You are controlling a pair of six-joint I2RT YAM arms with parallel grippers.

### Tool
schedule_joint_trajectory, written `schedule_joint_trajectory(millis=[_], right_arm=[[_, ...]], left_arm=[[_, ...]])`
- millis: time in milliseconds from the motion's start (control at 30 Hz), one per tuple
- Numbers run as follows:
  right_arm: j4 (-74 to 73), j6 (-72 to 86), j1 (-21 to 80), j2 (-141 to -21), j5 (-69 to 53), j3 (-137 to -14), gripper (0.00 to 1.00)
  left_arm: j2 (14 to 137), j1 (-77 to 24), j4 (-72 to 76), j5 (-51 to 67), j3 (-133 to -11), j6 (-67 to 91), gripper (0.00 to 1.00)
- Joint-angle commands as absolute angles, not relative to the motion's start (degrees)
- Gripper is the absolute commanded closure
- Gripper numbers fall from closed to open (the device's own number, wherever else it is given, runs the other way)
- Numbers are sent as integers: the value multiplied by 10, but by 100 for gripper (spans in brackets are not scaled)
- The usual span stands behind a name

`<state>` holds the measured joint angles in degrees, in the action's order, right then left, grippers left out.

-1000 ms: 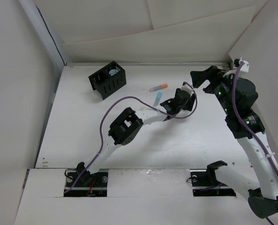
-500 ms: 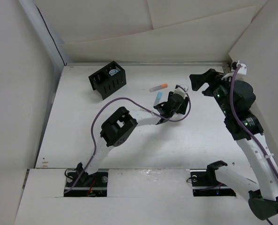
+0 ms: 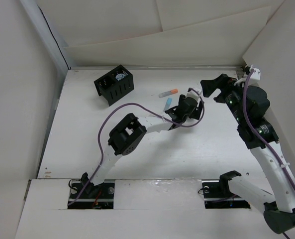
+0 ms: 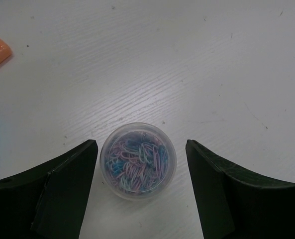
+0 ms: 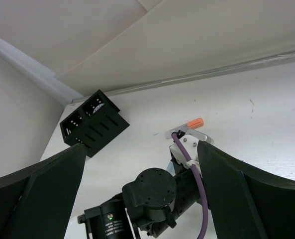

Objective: Sort the stationery into containers
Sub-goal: Pick up the stationery from the center of the board.

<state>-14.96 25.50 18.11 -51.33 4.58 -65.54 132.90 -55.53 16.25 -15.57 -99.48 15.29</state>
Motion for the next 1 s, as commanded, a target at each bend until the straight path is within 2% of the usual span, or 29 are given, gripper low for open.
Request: schedule_joint_trajectory(millis=[0, 400, 467, 500, 567, 767, 967], right_arm=[[-125, 255, 186, -506, 41, -653, 1], [-125, 255, 186, -506, 47, -653, 1], [-120, 255, 186, -506, 47, -653, 1], [-120, 255, 186, -506, 47, -653, 1], [-120, 255, 186, -506, 47, -653, 1], [-120, 255, 186, -506, 40, -653, 1], [-114, 255, 186, -499, 51, -646, 1]], left_arm=[[1336, -558, 148, -167, -1031, 145, 31], [1361, -558, 120, -184, -1055, 145, 28], [1361, -558, 120, -184, -1049, 145, 35], [1361, -558, 120, -184, -1049, 145, 45], [1361, -558, 120, -184, -1049, 145, 51], [1326, -558, 126, -184, -1030, 145, 57], [1254, -550, 126, -184, -1019, 150, 58]])
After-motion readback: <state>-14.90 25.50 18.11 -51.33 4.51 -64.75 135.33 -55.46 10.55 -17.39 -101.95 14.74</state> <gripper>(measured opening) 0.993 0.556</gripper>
